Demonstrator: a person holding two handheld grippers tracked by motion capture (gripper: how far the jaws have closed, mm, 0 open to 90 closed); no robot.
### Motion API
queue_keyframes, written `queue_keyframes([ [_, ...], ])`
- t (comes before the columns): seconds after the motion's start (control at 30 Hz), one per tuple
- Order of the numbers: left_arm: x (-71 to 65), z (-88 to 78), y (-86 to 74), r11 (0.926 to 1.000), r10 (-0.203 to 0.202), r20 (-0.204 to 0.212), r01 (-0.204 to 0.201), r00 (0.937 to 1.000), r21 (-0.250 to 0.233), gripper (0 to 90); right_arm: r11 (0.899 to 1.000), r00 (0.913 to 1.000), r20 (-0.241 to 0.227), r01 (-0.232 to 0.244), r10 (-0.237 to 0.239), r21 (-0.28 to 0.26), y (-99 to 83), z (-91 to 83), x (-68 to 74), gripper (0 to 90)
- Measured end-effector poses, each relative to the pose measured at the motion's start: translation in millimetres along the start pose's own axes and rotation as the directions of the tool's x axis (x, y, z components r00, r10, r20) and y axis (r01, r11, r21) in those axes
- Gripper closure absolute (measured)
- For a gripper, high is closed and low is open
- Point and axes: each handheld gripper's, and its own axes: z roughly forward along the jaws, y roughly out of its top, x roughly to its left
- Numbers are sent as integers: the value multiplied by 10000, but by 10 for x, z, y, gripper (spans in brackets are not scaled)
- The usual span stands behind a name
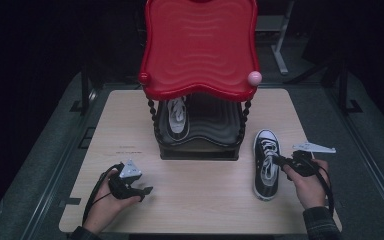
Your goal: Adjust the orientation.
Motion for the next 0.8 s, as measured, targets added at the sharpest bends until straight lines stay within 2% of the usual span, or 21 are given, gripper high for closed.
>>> queue_keyframes([
  [0.2,2,2,-1,10000,12,3,-12,10000,16,350,9997,9999,-59,-136,135,-196,-5,-107,-14,859],
  [0.43,-6,4,4,10000,48,-7,-48,10000,30,350,9984,9988,-462,-183,158,-539,-87,-408,86,860],
  [0.7,-10,6,9,10000,56,-10,-56,10000,19,351,9976,9961,-866,133,-192,-684,-180,-592,235,860],
  [0.8,-8,6,7,10000,47,-15,-47,10000,19,350,9973,9913,-1255,328,-409,-662,-246,-674,343,860],
])
